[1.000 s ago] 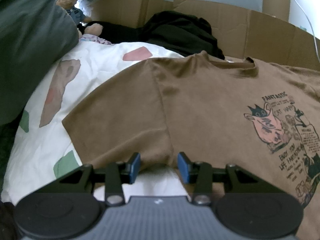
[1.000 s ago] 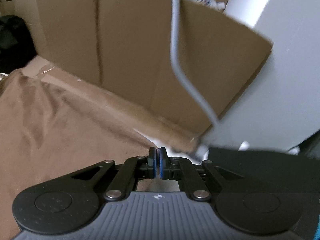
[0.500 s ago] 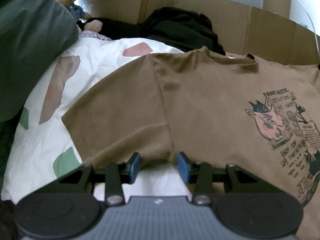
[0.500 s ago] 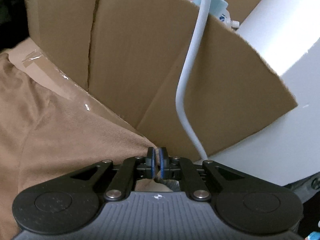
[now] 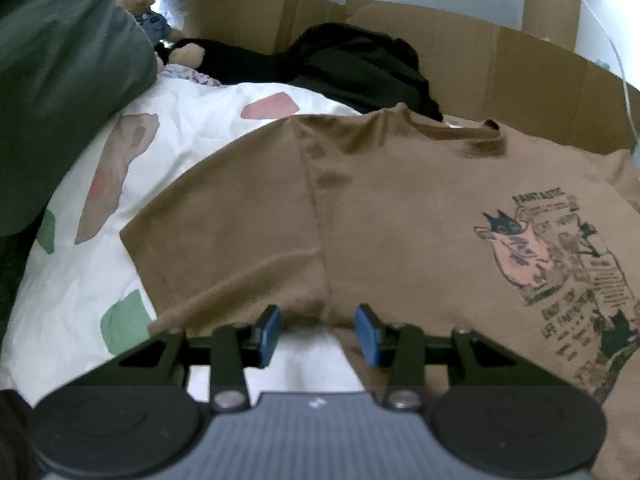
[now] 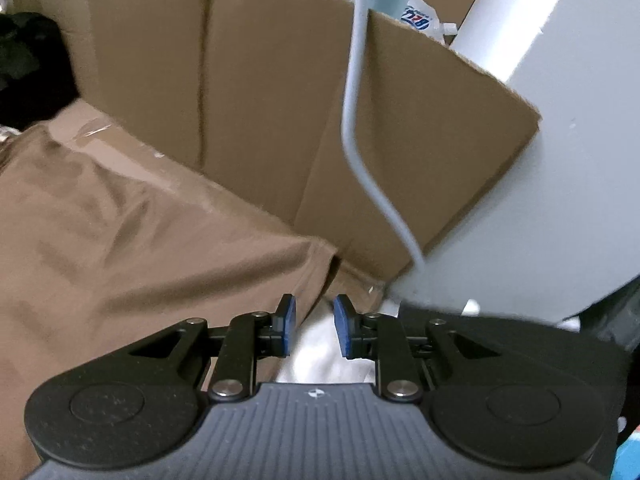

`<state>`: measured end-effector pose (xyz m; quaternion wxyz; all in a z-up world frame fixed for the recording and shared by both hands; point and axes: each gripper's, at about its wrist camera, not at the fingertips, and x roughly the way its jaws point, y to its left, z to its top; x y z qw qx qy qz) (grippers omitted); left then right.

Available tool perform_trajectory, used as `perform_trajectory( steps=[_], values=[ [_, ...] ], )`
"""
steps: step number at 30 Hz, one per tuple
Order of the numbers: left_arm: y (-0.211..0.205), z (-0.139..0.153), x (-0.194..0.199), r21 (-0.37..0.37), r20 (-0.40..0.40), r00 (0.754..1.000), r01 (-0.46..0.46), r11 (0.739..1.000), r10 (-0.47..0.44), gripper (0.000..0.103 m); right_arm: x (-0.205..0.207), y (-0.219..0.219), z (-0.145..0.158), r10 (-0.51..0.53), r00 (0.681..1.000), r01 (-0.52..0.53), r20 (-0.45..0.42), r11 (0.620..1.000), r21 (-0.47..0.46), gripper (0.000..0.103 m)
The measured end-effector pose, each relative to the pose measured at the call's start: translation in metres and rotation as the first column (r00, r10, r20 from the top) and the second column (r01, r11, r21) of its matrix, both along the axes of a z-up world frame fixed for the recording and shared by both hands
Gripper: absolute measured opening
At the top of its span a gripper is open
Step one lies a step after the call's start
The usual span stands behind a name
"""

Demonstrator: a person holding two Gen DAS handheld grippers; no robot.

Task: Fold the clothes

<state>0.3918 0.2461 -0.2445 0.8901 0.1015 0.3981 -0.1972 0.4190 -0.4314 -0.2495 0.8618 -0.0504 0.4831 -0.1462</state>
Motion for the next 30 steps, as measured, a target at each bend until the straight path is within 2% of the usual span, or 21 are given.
perform_trajectory(
  steps=[9, 14, 19, 24, 30],
  values=[
    [0.014, 0.004, -0.046, -0.059, -0.041, 0.999, -0.02, 0.998, 0.017, 0.044, -0.045, 0.024, -0.001, 0.034, 0.999, -0.035, 0.016, 0.999, 0.042, 0.024],
    [0.028, -0.002, -0.082, -0.101, -0.078, 0.995, -0.064, 0.993, 0.056, 0.044, -0.072, 0.037, 0.015, 0.058, 0.997, -0.061, 0.046, 0.996, 0.068, 0.024],
    [0.037, -0.007, -0.109, -0.11, -0.136, 0.988, -0.093, 0.99, 0.077, 0.044, -0.103, 0.058, 0.025, 0.089, 0.994, -0.095, 0.069, 0.99, 0.105, 0.024],
    [0.04, -0.012, -0.132, -0.13, -0.185, 0.981, -0.085, 0.988, 0.06, 0.044, -0.136, 0.077, 0.03, 0.135, 0.989, -0.141, 0.063, 0.983, 0.117, 0.024],
    [0.047, -0.009, -0.16, -0.156, -0.22, 0.974, -0.095, 0.983, 0.059, 0.044, -0.17, 0.093, 0.035, 0.132, 0.99, -0.139, 0.057, 0.978, 0.158, 0.025]
  ],
)
